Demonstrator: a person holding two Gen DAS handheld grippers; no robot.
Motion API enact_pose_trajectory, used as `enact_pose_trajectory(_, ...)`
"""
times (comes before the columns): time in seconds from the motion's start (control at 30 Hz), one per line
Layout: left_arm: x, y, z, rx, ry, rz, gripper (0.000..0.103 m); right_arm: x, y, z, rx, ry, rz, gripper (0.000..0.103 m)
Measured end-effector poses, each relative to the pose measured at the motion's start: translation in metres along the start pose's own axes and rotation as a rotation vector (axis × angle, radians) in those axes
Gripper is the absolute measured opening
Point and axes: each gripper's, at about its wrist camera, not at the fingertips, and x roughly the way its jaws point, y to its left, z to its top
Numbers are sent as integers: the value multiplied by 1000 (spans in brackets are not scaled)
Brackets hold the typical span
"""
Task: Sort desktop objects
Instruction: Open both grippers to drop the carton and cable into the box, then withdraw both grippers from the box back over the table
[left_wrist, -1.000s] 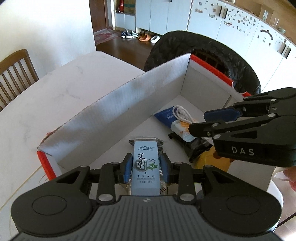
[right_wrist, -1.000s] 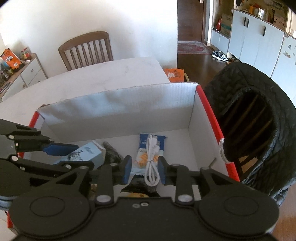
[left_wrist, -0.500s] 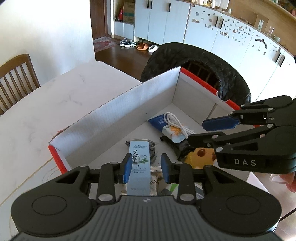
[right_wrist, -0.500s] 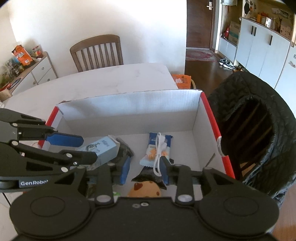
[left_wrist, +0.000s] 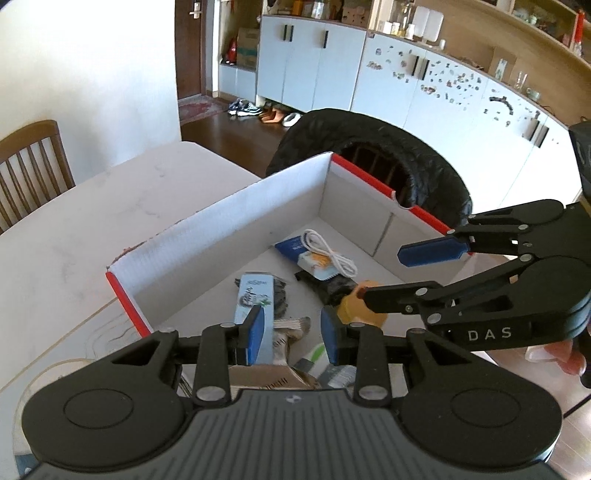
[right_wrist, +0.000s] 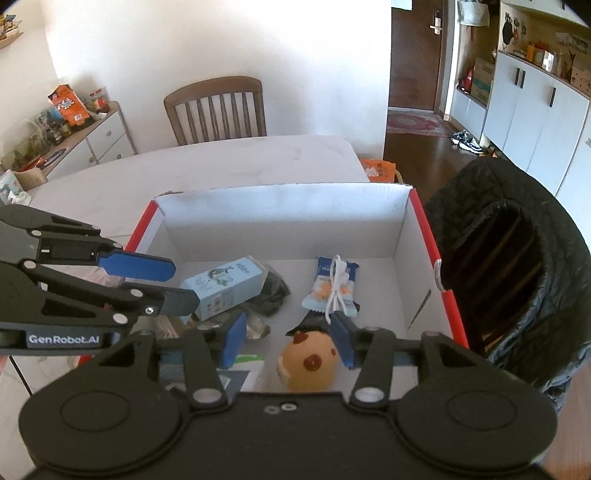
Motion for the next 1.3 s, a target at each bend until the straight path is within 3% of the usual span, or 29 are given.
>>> enact_pose_trajectory(0.2,-15,-3,-8,-22,-27,-33,32,-19,6,-9,6,-31,12,68)
enact_pose_trajectory(0.23,-17,-3,-10,-23,-30,-38,34,-22,7,-11,4,-38,10,70)
enact_pose_trajectory(0.27,-19,-3,-11,-25,-32,-39,44,-25,9,-12,2,-45,7,72)
enact_pose_trajectory(0.37,-25,-1,-15,-33,-43,-38,61,-35,13,-18,3,-63,-4,74)
enact_pose_trajectory(0.57,-37,1,-23,-11,-65,-61,77,-50,18,-30,32,-83,-37,81)
enact_pose_trajectory(0.83,-59,10,-36,-6,-90,-80,87,-63,42,-41,51,-105,-60,86)
enact_pose_trajectory(1.1,-89,31,-56,-3,-119,-81,89,-68,76,-46,57,-111,-73,87)
enact_pose_trajectory(1.23,-102,50,-70,-21,-125,-76,102,-69,93,-45,75,-114,-74,87)
enact_pose_trajectory(1.3,-108,61,-79,-31,-125,-66,102,-68,102,-45,80,-112,-72,87)
